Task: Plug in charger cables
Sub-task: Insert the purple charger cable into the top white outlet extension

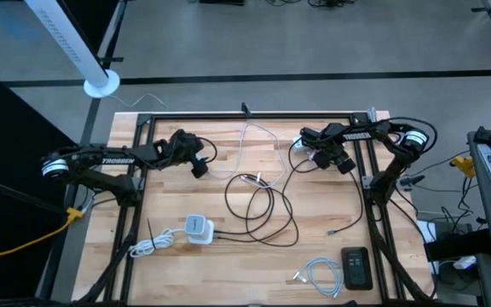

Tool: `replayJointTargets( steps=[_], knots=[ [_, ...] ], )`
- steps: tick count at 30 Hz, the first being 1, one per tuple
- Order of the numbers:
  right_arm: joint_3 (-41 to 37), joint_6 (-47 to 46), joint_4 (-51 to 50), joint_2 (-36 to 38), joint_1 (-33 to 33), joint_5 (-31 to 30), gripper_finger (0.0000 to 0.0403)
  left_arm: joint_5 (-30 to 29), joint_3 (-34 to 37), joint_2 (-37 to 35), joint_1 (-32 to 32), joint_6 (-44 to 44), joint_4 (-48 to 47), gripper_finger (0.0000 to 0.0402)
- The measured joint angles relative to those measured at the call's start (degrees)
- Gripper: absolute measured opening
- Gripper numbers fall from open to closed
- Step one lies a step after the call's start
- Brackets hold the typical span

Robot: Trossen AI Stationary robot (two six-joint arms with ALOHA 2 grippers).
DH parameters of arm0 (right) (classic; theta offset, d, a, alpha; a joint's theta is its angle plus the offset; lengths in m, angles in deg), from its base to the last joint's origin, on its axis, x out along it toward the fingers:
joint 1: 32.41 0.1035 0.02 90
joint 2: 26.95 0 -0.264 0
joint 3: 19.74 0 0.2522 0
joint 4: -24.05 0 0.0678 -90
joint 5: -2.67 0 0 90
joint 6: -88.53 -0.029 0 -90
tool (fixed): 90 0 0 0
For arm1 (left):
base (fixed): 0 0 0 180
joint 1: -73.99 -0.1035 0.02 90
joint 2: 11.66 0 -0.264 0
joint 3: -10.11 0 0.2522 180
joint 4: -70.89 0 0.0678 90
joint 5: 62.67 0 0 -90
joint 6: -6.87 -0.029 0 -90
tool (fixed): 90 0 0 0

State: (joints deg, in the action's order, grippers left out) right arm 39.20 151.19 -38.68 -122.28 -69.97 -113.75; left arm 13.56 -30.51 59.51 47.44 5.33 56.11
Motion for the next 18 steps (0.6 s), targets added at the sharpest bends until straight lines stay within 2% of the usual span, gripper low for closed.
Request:
replayJointTargets(
  steps=[5, 10, 14, 18],
  knots=[
    [-0.25, 1.28, 0.66, 0.0, -0.22, 1.0, 0.0104, 0.49, 0.0, 0.0, 0.0, 0.2, -0.02, 0.0314],
    [-1.99, 0.77, 0.79, 0.24, -1.25, 2.02, 0.0066, 1.01, 0.0, 0.0, 0.0, 0.61, -0.04, 0.0314],
    [-2.7, -3.81, 0.44, 0.31, -1.75, 3.66, 0.0011, 1.01, 0.0, 0.0, 0.0, 0.63, -0.02, 0.0314],
    [-2.25, -12.22, -0.77, 0.24, -0.68, 3.91, 0.0004, 1.01, 0.0, 0.0, -0.02, 0.63, -0.02, 0.0314]
  ],
)
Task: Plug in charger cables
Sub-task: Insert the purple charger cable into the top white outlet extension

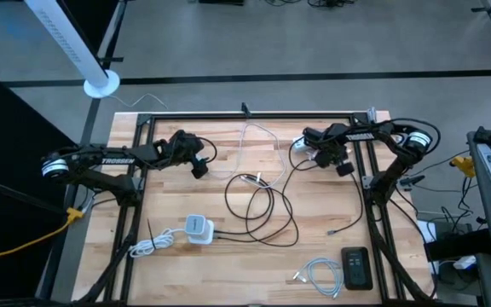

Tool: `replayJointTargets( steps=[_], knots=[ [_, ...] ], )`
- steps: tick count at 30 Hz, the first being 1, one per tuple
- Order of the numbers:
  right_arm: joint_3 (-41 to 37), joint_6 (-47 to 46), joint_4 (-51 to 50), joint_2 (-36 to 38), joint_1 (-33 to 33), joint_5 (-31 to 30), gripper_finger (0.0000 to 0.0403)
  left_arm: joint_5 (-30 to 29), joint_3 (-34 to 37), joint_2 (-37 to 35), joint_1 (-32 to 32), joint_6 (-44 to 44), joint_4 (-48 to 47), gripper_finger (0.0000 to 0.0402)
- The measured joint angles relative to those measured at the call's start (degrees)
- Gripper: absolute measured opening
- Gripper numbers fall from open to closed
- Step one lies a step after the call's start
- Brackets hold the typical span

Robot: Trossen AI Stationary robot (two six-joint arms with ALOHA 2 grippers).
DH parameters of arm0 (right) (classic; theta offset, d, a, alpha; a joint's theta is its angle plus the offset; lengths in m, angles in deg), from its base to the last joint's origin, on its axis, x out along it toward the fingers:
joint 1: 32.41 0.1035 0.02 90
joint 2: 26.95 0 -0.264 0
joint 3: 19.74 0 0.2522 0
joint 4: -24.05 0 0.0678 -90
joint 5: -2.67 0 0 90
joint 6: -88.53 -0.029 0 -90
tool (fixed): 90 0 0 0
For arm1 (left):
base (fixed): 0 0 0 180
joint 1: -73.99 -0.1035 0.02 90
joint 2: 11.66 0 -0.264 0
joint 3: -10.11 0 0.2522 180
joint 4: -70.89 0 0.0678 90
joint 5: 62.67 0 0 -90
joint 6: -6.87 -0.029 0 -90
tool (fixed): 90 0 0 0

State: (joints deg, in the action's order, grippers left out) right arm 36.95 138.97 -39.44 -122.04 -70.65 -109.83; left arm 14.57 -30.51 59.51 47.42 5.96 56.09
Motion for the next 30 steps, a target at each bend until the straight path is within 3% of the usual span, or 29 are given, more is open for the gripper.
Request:
replayJointTargets(
  steps=[2, 6, 10, 13, 16, 21, 26, 30],
  knots=[
    [1.37, -4.55, -2.3, 0.63, 1.17, 0.84, 0.0002, -0.02, 0.0, 0.0, 0.01, 0.0, -0.01, 0.0314],
    [6.14, -11.83, -9.32, 5.68, 3.84, 8.58, 0.0001, 0.35, 0.0, 0.0, 0.02, 0.0, -0.23, 0.0314],
    [10.47, -19.85, -10.72, 13.79, 4.01, 20.86, 0.0001, 4.72, 0.0, -0.02, 0.07, 0.2, 1.35, 0.0314],
    [12.4, -24.54, -5.03, 20.43, 3.0, 29.01, 0.0, 11.86, 0.0, 0.45, 0.26, 0.25, 9.25, 0.0314],
    [12.44, -29.05, 3.96, 25.51, 2.54, 34.92, 0.0, 23.04, 0.0, 1.82, 0.66, 0.33, 20.62, 0.0314],
    [11.45, -34.42, 19.89, 30.01, 2.55, 43.89, 0.0, 38.95, -0.15, 6.63, 2.24, 1.45, 41.07, 0.0314],
    [11.22, -36.57, 30.52, 29.49, 2.79, 52.07, 0.0, 40.67, -2.78, 12.86, 3.62, 1.51, 50.02, 0.0314],
    [11.11, -38.84, 37.02, 27.53, 4.1, 58.17, 0.0, 40.39, -7.64, 18.99, 3.91, 1.46, 51.49, 0.0314]
  ],
)
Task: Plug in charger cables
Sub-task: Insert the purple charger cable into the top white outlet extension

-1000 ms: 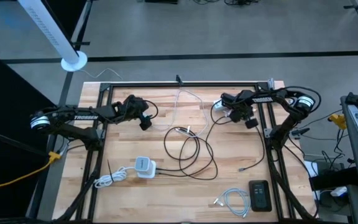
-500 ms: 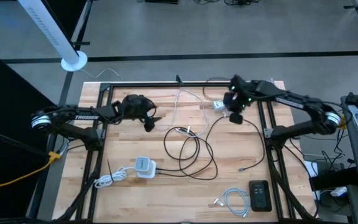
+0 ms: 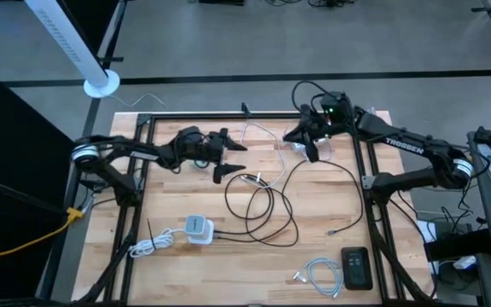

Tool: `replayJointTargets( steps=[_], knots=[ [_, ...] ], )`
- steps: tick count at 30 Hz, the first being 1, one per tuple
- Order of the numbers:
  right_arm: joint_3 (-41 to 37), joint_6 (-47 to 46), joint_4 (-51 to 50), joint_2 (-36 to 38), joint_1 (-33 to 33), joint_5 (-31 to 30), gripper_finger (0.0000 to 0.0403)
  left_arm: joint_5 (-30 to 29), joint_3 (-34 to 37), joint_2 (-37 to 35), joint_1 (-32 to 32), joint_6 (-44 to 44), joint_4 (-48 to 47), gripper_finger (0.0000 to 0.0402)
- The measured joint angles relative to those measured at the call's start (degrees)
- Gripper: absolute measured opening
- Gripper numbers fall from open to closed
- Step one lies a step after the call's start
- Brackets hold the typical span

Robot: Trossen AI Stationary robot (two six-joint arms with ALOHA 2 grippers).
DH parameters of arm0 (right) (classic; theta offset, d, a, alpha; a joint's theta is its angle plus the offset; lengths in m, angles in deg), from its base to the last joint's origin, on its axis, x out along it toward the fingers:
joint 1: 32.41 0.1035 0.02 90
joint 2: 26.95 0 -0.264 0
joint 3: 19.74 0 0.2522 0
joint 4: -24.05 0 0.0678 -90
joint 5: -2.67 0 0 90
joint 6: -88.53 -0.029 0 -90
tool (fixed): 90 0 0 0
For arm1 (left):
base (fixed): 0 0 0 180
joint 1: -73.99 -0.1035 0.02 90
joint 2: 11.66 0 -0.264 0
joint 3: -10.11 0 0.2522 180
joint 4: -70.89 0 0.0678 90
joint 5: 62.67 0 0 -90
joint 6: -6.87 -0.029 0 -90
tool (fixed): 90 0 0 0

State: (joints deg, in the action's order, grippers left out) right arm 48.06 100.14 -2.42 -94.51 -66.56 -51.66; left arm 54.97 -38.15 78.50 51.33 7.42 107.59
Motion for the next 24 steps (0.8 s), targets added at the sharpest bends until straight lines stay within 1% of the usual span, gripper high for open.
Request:
replayJointTargets(
  steps=[2, 3, 5, 9, 13, 15, 18, 24],
  knots=[
    [0.0, -0.65, 3.93, -0.69, 1.11, 4.55, 0.0, 0.58, -2.83, 2.86, 0.0, -1.04, -0.11, 0.0314],
    [0.02, -1.07, 5.38, -0.93, 1.7, 6.4, 0.0, 2.05, -4.25, 4.31, 0.0, -1.93, -0.19, 0.0314],
    [0.0, -1.02, 6.62, -1.32, 3.0, 8.02, 0.0, 7.43, -7.38, 7.21, -0.11, -2.95, -0.52, 0.0314],
    [0.01, 1.33, 7.2, -1.56, 5.26, 8.21, 0.0, 18.14, -14.26, 11.57, -0.11, -1.72, -0.41, 0.0314],
    [0.02, 2.51, 7.3, -1.61, 7.28, 8.19, 0.0, 23.06, -20.4, 14.63, -0.15, -1.47, -4.45, 0.0314],
    [0.02, 2.53, 7.17, -1.68, 7.9, 8.26, 0.0, 24.65, -22.84, 15.61, -0.17, -1.46, -6.37, 0.0314],
    [0.02, 2.59, 7.13, -1.98, 8.79, 8.26, 0.0, 25.52, -25.15, 16.35, -0.15, -1.87, -7.99, 0.0314],
    [0.02, 3.84, 7.38, -1.98, 10.06, 8.29, 0.0, 25.57, -25.95, 16.36, -0.15, -2.41, -8.43, 0.0314]
  ],
)
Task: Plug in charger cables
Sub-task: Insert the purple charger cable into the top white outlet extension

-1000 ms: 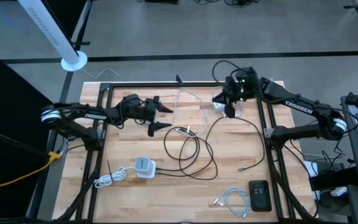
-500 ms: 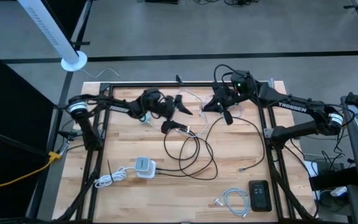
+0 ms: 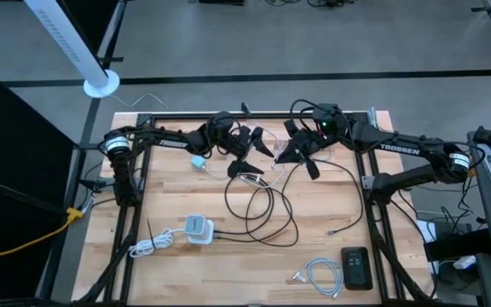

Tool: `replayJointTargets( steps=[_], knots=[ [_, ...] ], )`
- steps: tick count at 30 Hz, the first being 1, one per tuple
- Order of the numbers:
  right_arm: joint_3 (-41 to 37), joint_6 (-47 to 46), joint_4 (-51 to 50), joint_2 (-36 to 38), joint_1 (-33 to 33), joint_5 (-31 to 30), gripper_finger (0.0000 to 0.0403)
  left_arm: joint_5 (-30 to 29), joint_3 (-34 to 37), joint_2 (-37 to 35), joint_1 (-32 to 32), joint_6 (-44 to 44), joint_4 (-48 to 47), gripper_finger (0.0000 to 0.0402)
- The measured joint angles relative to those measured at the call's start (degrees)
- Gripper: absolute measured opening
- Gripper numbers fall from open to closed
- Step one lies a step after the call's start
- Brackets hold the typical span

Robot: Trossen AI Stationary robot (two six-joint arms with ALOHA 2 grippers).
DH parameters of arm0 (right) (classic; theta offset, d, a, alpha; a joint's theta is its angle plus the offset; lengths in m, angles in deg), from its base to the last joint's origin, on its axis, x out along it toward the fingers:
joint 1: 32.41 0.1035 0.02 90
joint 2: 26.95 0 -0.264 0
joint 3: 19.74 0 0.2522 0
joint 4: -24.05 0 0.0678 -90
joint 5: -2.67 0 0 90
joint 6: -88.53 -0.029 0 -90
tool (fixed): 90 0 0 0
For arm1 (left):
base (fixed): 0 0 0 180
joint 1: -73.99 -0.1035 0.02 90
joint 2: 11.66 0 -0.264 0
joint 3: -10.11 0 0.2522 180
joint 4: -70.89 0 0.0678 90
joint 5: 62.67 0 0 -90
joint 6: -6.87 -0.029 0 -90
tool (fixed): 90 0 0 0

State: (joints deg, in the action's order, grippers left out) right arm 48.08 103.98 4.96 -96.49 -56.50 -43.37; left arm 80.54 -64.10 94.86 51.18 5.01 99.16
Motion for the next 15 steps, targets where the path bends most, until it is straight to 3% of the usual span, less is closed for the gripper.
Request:
replayJointTargets(
  steps=[10, 15],
  knots=[
    [0.07, 1.61, 1.43, -4.3, 0.21, -0.1, 0.0, 3.82, -2.12, 1.11, 2.8, 2.56, -1.64, 0.0307],
    [0.07, 1.45, 2.9, -4.52, 0.24, -0.01, 0.0, 3.85, -2.1, 1.14, 2.84, 2.17, -3.81, 0.023]
  ],
)
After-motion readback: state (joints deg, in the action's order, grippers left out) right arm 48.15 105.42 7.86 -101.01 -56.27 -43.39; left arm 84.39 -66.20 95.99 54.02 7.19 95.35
